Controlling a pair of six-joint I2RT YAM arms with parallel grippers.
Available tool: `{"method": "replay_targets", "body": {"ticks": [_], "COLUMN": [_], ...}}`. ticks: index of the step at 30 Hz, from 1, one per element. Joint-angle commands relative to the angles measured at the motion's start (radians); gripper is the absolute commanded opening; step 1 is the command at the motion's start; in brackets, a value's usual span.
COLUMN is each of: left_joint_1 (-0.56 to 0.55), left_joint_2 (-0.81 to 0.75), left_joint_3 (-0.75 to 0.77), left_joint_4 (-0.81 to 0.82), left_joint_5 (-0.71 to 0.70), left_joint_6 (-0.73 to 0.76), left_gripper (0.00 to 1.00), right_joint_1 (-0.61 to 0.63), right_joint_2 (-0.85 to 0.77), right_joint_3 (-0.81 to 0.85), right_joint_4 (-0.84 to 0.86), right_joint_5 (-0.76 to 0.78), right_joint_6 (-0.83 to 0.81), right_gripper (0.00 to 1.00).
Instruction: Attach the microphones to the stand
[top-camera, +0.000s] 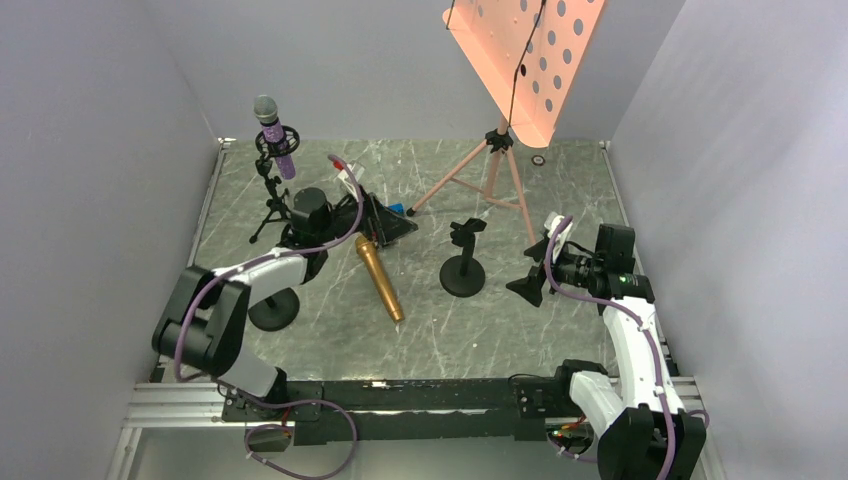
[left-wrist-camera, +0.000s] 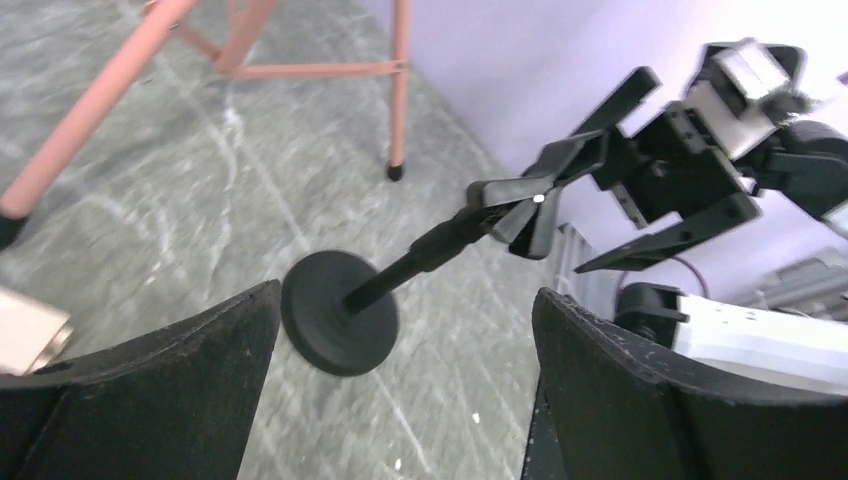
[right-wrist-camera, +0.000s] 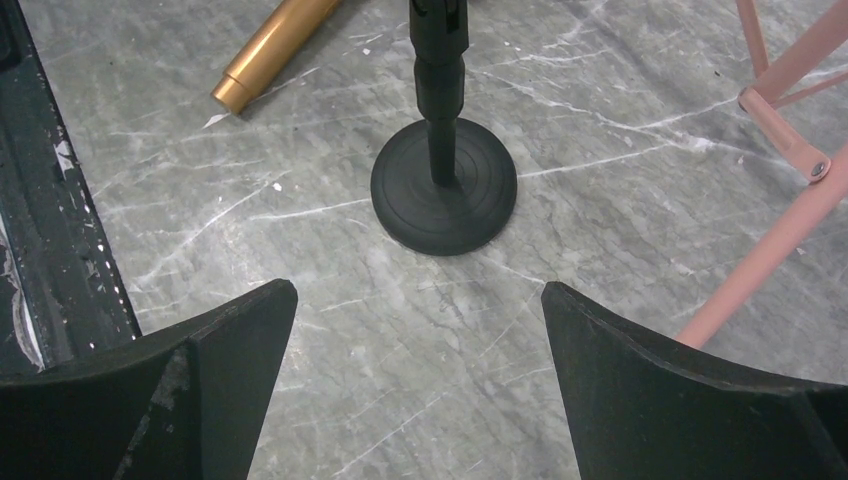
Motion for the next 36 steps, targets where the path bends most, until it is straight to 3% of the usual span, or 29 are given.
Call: {"method": "replay_targets", "body": {"ticks": [1,3,5,7,9,12,16,20,27,30,32,33,36], "left_joint_1": [-0.009,-0.028,-0.079,-0.185,-0.234,-0.195,-0.13,-0.159,-0.193,-0.191,-0.189,-0.189,-0.16], "left_joint_2": [0.094,0.078,-0.021,-0.093,-0.128,-0.153,-0.11,-0.071,-0.222,-0.267,-0.27,-0.26,-0.185], "left_joint_3": [-0.009,-0.006,0.042,0.111,0.115,0.074,0.031,0.048,0.01,-0.002,-0.015,-0.006,0.181], "left_joint_4": [0.546,0.462,0.099,-0.288,-0.363,-0.268,-0.04,0.037,-0.129,-0.206,-0.226,-0.241,-0.566], "left_joint_5": [0.239,0.23,0.124,-0.091,-0.22,-0.24,0.005,0.11,-0.046,-0.142,-0.199,-0.297,-0.591], "left_joint_6": [-0.21,-0.109,0.283,0.666,0.771,0.689,0.526,0.559,0.803,0.792,0.726,0.642,0.38], "left_gripper": [0.99,0.99,0.99,0.99,0.99,0.99,0.99,0.99,0.99,0.99,0.99,0.99,0.99], "right_joint_1": [0.004,0.005,0.006,0.007,0.008,0.013,0.014,0.02,0.141,0.174,0.182,0.183,0.182], "right_joint_2": [-0.001,0.0,0.003,0.003,0.001,0.003,0.002,0.001,0.043,0.065,0.065,0.065,0.062], "right_joint_3": [-0.009,-0.008,-0.007,-0.007,-0.008,-0.005,-0.006,-0.015,-0.047,-0.04,-0.041,-0.039,-0.033], "right_joint_4": [0.019,0.02,0.018,0.017,0.021,0.019,0.019,0.028,0.097,0.104,0.112,0.107,0.096], "right_joint_5": [-0.012,-0.013,-0.014,-0.012,-0.012,-0.008,-0.004,-0.013,0.021,0.035,0.043,0.046,0.061], "right_joint_6": [-0.026,-0.025,-0.027,-0.028,-0.026,-0.028,-0.031,-0.03,-0.061,-0.052,-0.041,-0.039,-0.033], "right_gripper": [1.0,1.0,1.0,1.0,1.0,1.0,1.0,1.0,1.0,1.0,1.0,1.0,1.0]}}
